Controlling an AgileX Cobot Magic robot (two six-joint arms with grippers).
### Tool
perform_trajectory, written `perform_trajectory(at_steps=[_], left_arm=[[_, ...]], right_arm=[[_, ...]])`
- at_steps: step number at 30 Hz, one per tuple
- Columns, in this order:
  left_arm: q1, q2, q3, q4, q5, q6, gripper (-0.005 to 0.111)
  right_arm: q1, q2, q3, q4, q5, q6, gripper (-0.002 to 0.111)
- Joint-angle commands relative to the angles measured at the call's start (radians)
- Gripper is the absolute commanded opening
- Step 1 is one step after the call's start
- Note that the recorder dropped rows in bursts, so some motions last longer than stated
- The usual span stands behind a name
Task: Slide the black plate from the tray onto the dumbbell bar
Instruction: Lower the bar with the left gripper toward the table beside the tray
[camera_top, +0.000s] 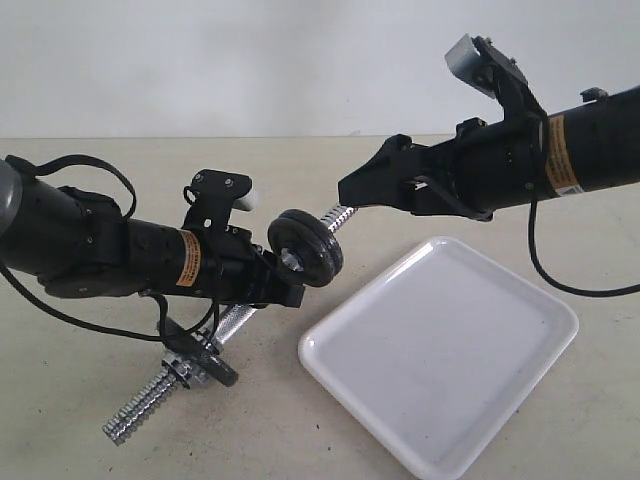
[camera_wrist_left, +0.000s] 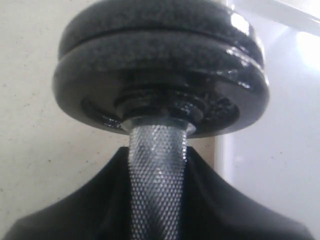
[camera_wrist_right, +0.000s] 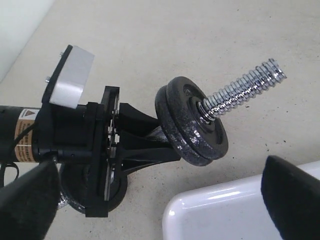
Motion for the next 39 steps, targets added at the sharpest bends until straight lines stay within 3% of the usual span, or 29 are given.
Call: perform_trajectory(at_steps=[1,34,37,39], left_arm=[[0.001,-0.053,-0.036,-0.049,-0.18,0.003,0.004],[0.001,0.008,-0.036,-0.057,-0.202,-0.005,0.004],[0.001,0.008,-0.036,-0.057,-0.216,-0.005,0.014],[0.001,0.008,-0.036,-0.057,-0.222,-0.005,0.027]], right_arm=[[-0.009,-0.006,-0.005,0.008,0.004,-0.014,0.1],[-0.009,-0.006,-0.005,0.008,0.004,-0.014,0.1],[-0.009,-0.006,-0.005,0.008,0.004,-0.014,0.1],[-0.009,-0.006,-0.005,0.008,0.004,-0.016,0.1]])
